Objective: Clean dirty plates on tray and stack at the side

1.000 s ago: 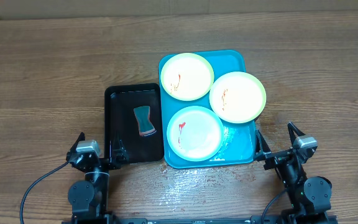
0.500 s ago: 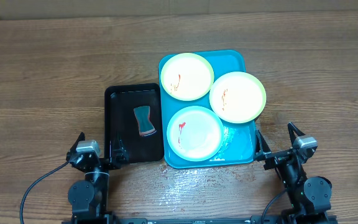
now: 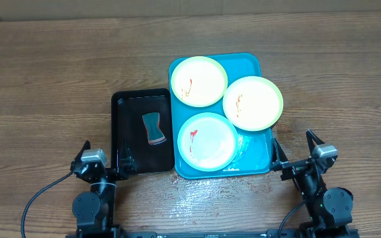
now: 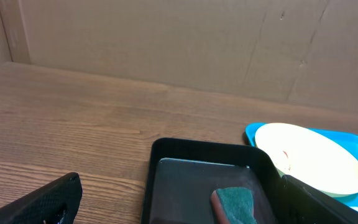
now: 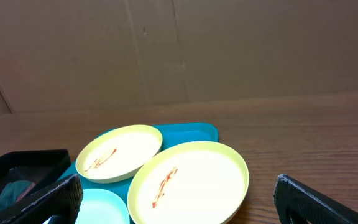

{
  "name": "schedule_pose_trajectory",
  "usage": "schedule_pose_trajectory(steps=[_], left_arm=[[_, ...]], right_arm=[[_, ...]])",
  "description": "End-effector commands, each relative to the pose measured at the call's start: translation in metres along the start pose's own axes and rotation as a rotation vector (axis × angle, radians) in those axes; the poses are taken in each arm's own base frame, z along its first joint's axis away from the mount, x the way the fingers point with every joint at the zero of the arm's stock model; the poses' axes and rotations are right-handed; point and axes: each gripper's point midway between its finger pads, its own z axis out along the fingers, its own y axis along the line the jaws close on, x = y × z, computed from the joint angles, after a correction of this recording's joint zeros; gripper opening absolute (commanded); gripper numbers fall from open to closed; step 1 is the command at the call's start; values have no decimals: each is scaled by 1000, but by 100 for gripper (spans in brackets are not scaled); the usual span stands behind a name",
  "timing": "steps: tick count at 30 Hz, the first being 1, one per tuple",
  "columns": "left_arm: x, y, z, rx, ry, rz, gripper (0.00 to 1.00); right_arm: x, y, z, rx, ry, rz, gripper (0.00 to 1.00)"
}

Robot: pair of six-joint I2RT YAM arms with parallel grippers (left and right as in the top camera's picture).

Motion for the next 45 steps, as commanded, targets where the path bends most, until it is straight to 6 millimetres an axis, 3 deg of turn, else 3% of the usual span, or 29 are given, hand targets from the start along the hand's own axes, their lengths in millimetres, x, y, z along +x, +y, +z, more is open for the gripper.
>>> schedule_pose_trajectory(steps=[1, 26, 38, 41, 45], left_arm=[[0, 3, 0, -13, -4, -7, 100], [-1, 3, 0, -12, -7, -7, 100], [-16, 0, -1, -1, -68, -9, 100], [-19, -5, -1, 29, -78, -8, 100], [-36, -12, -4, 61, -142, -3, 100]], right_arm=[[2, -1, 0, 4, 0, -4, 100], [2, -1, 0, 4, 0, -4, 100], [2, -1, 0, 3, -3, -4, 100], [-5, 0, -1, -1, -18, -6, 100], [-33, 8, -6, -22, -73, -11, 100]])
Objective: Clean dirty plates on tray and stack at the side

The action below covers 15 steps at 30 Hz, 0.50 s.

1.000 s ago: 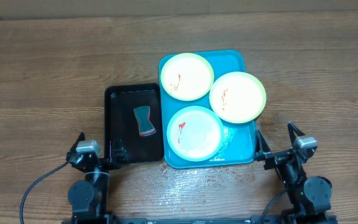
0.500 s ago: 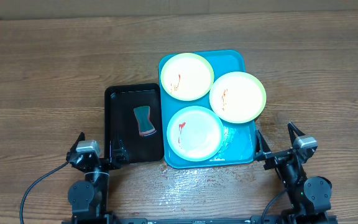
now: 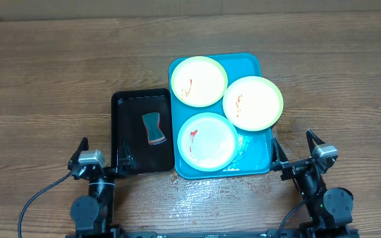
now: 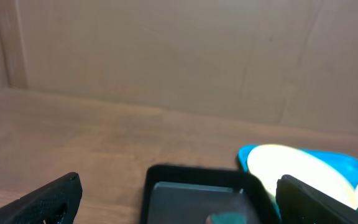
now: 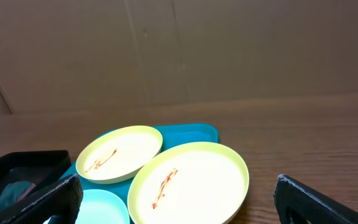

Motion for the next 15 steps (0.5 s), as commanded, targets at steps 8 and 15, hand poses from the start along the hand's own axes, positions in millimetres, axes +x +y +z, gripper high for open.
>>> schedule_pose_trajectory(steps=[8, 15], left_arm=[[-51, -14, -1, 34, 32, -11, 100], [-78, -39, 27, 119, 319, -49, 100]], right_arm=[[-90, 19, -17, -14, -39, -11, 100], [-118, 22, 1, 25, 185, 10, 100]])
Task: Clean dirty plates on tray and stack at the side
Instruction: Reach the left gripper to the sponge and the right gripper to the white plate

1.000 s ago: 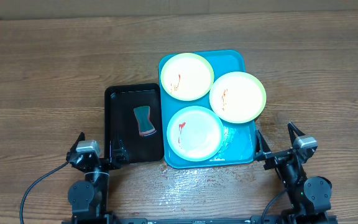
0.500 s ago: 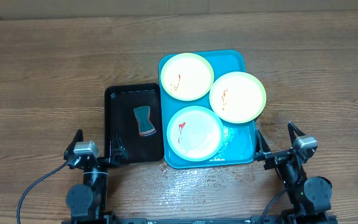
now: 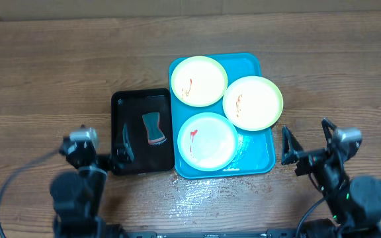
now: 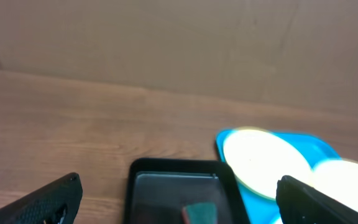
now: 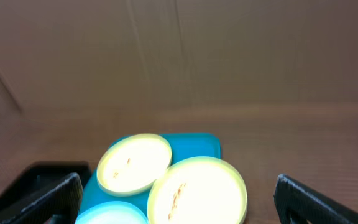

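Observation:
Three dirty plates lie on the blue tray (image 3: 262,157): a yellow-green plate (image 3: 198,80) at the back left, a second yellow-green plate (image 3: 253,102) overhanging the right rim, and a pale blue plate (image 3: 208,141) in front, each with red smears. A green and brown sponge (image 3: 153,129) rests in the black tray (image 3: 127,109) to the left. My left gripper (image 3: 98,153) hangs open near the black tray's front left. My right gripper (image 3: 313,145) hangs open right of the blue tray's front corner. Both hold nothing.
A cardboard wall (image 5: 179,50) stands along the far side of the wooden table (image 3: 58,73). A wet patch (image 3: 204,195) shines on the wood in front of the blue tray.
Both arms have risen from their low rest near the front edge. The right gripper now sits farther right and back; the left one sits a little farther left. Plates and sponge are unmoved.
Both grippers rested open and low at the front edge, the left before the black tray, the right by the blue tray's corner. The left wrist view then tilted slightly upward. Now both arms are raised and look down more on the trays.

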{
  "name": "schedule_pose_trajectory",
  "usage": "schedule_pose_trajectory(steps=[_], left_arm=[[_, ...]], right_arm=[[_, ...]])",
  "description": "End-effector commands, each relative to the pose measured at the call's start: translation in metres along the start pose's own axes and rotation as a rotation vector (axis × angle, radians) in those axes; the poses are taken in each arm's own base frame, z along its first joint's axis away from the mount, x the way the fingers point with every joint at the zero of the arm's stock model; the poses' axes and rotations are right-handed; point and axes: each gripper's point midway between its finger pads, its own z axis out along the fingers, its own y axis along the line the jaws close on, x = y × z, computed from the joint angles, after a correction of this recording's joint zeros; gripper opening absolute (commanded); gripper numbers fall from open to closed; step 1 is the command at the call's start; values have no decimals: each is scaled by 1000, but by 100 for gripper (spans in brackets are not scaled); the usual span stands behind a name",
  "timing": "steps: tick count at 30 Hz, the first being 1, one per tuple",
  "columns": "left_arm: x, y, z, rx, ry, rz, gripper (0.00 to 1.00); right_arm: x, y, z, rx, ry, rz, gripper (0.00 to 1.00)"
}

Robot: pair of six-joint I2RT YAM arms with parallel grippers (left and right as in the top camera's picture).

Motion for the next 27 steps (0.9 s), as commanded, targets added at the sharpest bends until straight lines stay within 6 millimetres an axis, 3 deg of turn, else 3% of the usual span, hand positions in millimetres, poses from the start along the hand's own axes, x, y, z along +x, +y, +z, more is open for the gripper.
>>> schedule_pose_trajectory(steps=[1, 5, 10, 15, 20, 25, 27], left_arm=[[-30, -20, 12, 86, 111, -26, 100], [-49, -37, 27, 147, 341, -85, 100], [-62, -43, 40, 137, 594, -155, 100], [-61, -42, 50, 119, 742, -180, 100], [-34, -46, 50, 126, 882, -264, 100], [15, -37, 48, 29, 1067, -232, 72], [37, -27, 52, -90, 1117, -191, 70]], right_arm=[[-24, 3, 7, 16, 84, 4, 100], [-32, 4, 17, 48, 279, 23, 100], [-36, 7, 31, 65, 482, 48, 100], [-26, 37, 51, -96, 600, 168, 100], [-3, 48, 64, -164, 709, 220, 100], [46, 39, 72, -102, 894, 305, 100], [67, 38, 73, -89, 957, 323, 99]])
